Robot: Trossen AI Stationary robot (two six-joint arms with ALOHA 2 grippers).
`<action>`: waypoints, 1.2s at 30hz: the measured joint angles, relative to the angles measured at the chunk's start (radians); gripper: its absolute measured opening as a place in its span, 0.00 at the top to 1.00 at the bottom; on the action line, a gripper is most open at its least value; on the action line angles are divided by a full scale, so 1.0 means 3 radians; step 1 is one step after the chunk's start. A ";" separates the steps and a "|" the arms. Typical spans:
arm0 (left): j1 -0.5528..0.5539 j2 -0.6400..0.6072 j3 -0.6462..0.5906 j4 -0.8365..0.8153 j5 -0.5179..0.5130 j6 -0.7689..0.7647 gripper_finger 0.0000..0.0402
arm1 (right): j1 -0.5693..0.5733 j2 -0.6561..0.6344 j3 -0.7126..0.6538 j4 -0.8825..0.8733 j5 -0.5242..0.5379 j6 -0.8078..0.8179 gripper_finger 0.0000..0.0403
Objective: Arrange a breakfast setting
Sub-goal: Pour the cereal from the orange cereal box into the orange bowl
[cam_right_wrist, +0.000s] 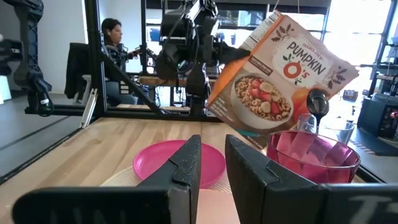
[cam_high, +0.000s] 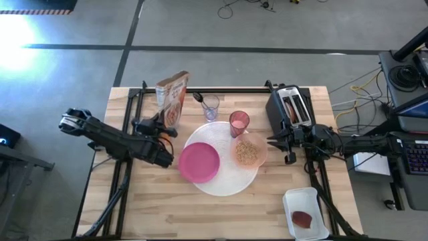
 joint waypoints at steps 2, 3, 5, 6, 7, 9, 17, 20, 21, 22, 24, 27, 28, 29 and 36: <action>0.0000 0.0003 -0.0065 0.0147 0.0073 0.0005 1.00 | 0.0000 0.0000 0.0000 -0.0001 0.0000 0.0000 0.84; 0.0003 0.0013 -0.0081 0.0199 0.0125 0.0006 1.00 | 0.0000 0.0000 0.0000 -0.0001 0.0000 0.0000 0.84; 0.0000 0.0014 -0.0099 0.0239 0.0271 0.0005 1.00 | 0.0000 0.0000 0.0000 -0.0001 0.0000 0.0000 0.84; 0.0000 0.0014 -0.0100 0.0257 0.0368 0.0006 1.00 | 0.0000 0.0000 0.0000 -0.0001 0.0000 0.0000 0.84; -0.0005 0.0014 -0.0100 0.0276 0.0471 0.0004 1.00 | 0.0000 0.0000 0.0000 -0.0001 -0.0001 0.0000 0.84; -0.0008 0.0017 -0.0086 0.0286 0.0670 0.0017 1.00 | 0.0000 0.0000 0.0000 -0.0001 0.0000 0.0000 0.84; -0.0015 0.0017 -0.0063 0.0490 0.1000 0.0053 1.00 | 0.0000 0.0000 0.0000 -0.0001 0.0000 0.0000 0.84; -0.0022 0.0017 -0.0063 0.0634 0.1135 0.0230 1.00 | 0.0000 0.0000 0.0000 -0.0001 0.0000 0.0000 0.84; -0.0025 0.0017 -0.0063 0.0691 0.1162 0.0303 1.00 | 0.0000 0.0000 0.0000 -0.0001 0.0000 0.0000 0.84; -0.0032 0.0017 -0.0063 0.0738 0.1168 0.0365 0.99 | 0.0000 0.0000 0.0000 -0.0001 0.0000 0.0000 0.84; -0.0037 0.0017 -0.0063 0.0839 0.1169 0.0457 0.97 | -0.0001 0.0000 0.0000 -0.0001 0.0000 0.0000 0.84; -0.0037 0.0017 -0.0063 0.1018 0.1170 0.0632 0.92 | -0.0001 0.0000 0.0000 -0.0001 0.0000 0.0000 0.84; -0.0037 0.0017 -0.0063 0.1085 0.1170 0.0704 0.90 | 0.0000 0.0000 0.0000 -0.0001 0.0000 0.0000 0.84; -0.0037 0.0017 -0.0063 0.1154 0.1170 0.0770 0.89 | 0.0000 0.0000 0.0000 -0.0001 0.0000 0.0000 0.84; -0.0045 0.0017 -0.0062 0.1666 0.1256 0.1270 0.75 | -0.0001 0.0000 0.0000 -0.0001 0.0000 0.0000 0.84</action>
